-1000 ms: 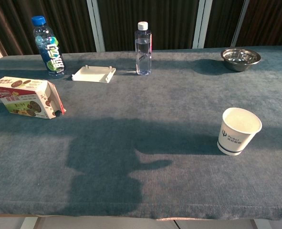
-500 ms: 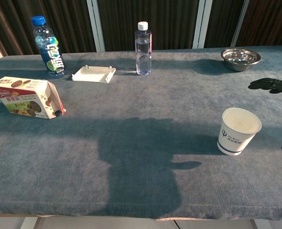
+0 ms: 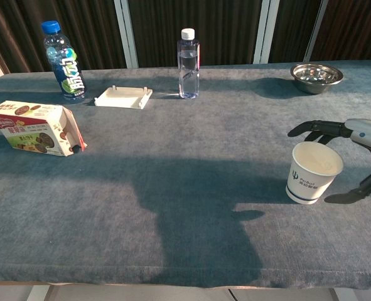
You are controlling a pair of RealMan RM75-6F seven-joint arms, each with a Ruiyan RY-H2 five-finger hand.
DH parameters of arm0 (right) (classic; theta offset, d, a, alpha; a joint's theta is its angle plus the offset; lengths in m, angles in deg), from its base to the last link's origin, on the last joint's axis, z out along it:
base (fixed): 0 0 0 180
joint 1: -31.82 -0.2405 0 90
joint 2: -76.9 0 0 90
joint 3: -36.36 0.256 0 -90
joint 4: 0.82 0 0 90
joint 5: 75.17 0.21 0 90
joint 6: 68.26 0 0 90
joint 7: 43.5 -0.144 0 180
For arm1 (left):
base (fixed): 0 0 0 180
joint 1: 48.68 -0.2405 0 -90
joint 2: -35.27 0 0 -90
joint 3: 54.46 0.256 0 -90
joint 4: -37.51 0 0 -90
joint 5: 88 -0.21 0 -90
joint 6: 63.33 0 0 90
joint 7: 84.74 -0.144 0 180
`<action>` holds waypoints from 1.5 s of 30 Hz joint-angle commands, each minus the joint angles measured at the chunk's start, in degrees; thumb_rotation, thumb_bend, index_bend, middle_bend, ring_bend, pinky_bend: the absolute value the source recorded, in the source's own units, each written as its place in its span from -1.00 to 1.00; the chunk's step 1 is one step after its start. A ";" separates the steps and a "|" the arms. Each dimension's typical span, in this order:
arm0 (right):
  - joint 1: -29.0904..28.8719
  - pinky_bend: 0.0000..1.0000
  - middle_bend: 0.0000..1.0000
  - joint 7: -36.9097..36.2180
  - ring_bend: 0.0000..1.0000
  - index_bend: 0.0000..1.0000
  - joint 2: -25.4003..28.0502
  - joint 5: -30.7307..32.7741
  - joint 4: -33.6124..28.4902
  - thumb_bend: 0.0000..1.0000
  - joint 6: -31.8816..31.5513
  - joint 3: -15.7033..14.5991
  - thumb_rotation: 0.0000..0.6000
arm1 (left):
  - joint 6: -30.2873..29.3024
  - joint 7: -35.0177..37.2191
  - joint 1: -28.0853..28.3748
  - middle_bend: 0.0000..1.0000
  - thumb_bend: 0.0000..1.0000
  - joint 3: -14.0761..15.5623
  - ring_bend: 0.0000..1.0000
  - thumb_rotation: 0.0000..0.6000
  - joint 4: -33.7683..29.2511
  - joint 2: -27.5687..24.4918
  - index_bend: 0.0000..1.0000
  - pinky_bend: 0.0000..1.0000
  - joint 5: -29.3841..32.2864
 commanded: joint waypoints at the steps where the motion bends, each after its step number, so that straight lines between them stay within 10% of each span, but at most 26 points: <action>1: -0.59 -0.23 -0.47 -0.88 -0.43 -0.32 -1.97 0.08 1.75 -0.77 -0.71 0.26 1.00 | -0.03 0.32 -0.03 -0.72 -0.31 -0.01 -0.82 1.00 -0.09 -0.15 -0.71 -0.34 -0.05; 12: -0.66 0.30 0.03 -2.63 0.12 0.30 -8.04 0.21 9.14 -0.25 -6.00 1.15 1.00 | -0.06 1.65 -0.25 -0.72 -0.31 -0.21 -0.82 1.00 -0.34 -0.80 -0.70 -0.34 0.35; 22: 0.17 0.34 0.07 7.62 0.17 0.36 -7.96 -1.01 8.73 -0.21 -13.42 2.68 1.00 | 0.51 1.62 -0.21 -0.72 -0.31 -0.35 -0.82 1.00 -0.75 -1.01 -0.69 -0.33 1.07; 35: 0.91 0.33 0.07 69.60 0.16 0.33 2.00 7.95 -15.08 -0.19 -5.08 7.41 1.00 | 1.64 0.67 0.00 -0.72 -0.31 -0.14 -0.83 1.00 -1.53 -1.10 -0.69 -0.33 1.75; 45: -1.74 0.27 0.07 86.61 0.05 0.20 -0.20 24.48 -17.42 -0.19 5.47 9.15 1.00 | 1.87 0.17 -0.02 -0.72 -0.31 -0.05 -0.82 1.00 -1.95 -1.22 -0.68 -0.33 2.05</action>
